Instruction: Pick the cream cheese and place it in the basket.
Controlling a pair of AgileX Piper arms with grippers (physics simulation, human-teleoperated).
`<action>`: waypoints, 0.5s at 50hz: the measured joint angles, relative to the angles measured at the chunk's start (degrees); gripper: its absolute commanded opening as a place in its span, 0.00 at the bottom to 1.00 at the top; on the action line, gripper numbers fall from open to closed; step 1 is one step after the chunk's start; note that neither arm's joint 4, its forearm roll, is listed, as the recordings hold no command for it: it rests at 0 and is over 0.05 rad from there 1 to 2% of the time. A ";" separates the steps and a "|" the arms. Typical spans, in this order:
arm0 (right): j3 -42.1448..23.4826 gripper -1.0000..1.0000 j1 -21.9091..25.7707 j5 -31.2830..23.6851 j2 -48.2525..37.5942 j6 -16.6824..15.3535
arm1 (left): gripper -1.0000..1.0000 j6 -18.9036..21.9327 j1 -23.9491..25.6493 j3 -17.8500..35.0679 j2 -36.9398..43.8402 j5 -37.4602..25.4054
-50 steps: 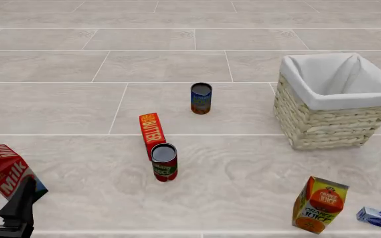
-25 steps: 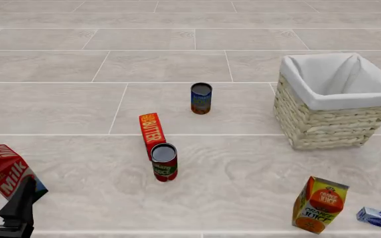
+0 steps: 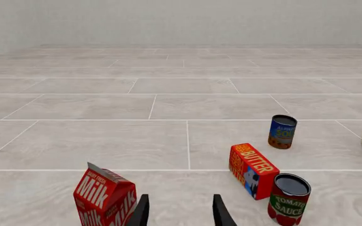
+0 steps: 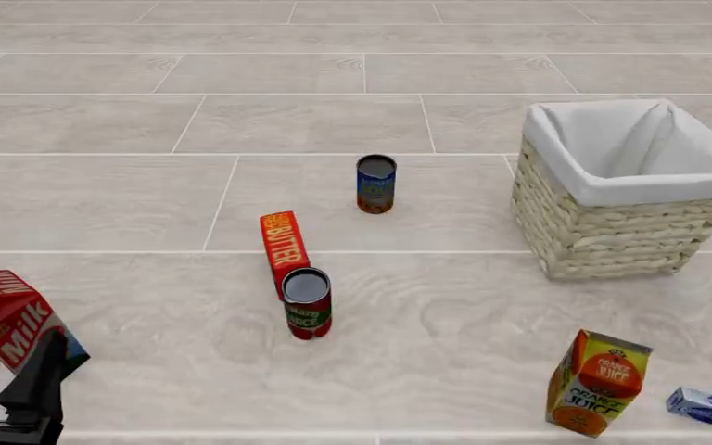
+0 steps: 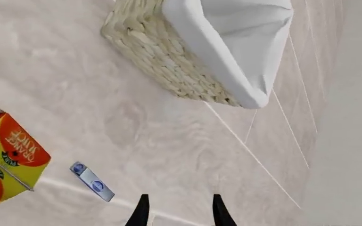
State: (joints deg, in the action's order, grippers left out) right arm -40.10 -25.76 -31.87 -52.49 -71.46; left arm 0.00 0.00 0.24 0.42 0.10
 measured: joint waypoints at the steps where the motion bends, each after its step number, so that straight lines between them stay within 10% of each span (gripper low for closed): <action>1: -0.06 1.00 -0.33 0.08 -0.49 -0.48 | 1.00 0.00 0.00 0.00 0.00 0.00; 25: 2.51 1.00 -4.21 3.02 -8.46 -7.76 | 1.00 0.00 0.00 0.00 0.00 0.00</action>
State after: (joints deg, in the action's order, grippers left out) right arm -37.59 -29.97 -28.86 -60.95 -79.21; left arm 0.00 0.00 0.24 0.42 0.10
